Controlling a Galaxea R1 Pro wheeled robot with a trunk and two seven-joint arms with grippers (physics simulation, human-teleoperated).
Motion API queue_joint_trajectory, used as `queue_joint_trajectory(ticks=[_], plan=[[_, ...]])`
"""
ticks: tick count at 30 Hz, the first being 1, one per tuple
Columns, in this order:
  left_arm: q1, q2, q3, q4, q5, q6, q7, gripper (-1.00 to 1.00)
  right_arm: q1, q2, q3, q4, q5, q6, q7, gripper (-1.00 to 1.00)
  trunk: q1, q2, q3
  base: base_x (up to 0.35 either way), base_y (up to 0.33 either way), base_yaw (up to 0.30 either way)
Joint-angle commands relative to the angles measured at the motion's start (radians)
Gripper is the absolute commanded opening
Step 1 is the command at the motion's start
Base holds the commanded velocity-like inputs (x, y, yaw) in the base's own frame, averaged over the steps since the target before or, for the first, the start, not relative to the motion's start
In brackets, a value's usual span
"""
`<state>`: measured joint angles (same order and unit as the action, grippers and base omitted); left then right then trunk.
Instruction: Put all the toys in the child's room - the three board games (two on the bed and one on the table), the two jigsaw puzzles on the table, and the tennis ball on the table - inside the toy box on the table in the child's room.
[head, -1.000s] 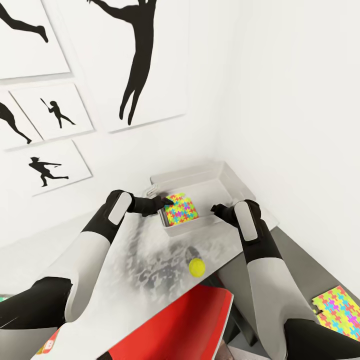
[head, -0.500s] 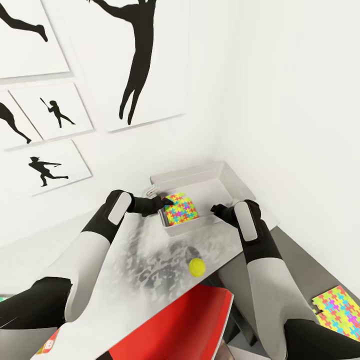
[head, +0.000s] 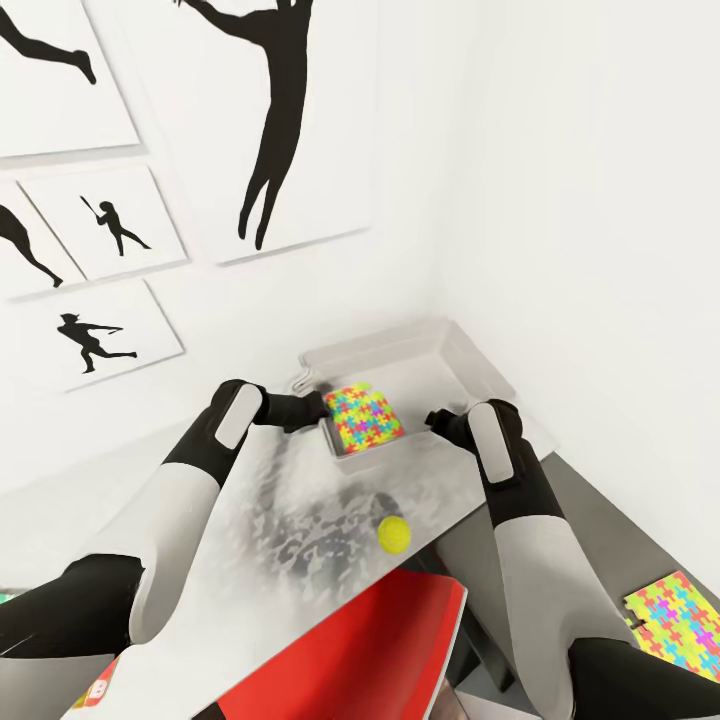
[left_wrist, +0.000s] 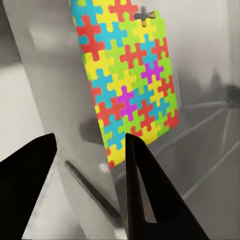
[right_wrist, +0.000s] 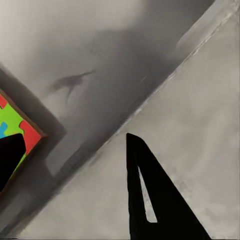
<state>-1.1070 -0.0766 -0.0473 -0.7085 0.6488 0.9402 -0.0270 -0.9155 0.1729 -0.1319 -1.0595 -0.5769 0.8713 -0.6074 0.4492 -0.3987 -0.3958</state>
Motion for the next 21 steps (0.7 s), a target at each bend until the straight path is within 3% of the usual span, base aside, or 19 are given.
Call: queue_joint_trajectory(ticks=[1,21], plan=[[-0.001,0.000,0.000,0.000,-0.009,0.003,-0.003,-1.00,0.000,0.002,0.000,0.000,-0.063,-0.010,-0.009,-1.00,0.001,-0.001,-0.002,0.000,0.000,0.000],[0.000,0.000,0.000,0.000,-0.008,0.002,-0.003,-1.00,0.000,0.002,0.003,0.000,-0.063,-0.006,-0.005,-1.00,0.001,-0.001,-0.002,0.000,0.000,0.000]])
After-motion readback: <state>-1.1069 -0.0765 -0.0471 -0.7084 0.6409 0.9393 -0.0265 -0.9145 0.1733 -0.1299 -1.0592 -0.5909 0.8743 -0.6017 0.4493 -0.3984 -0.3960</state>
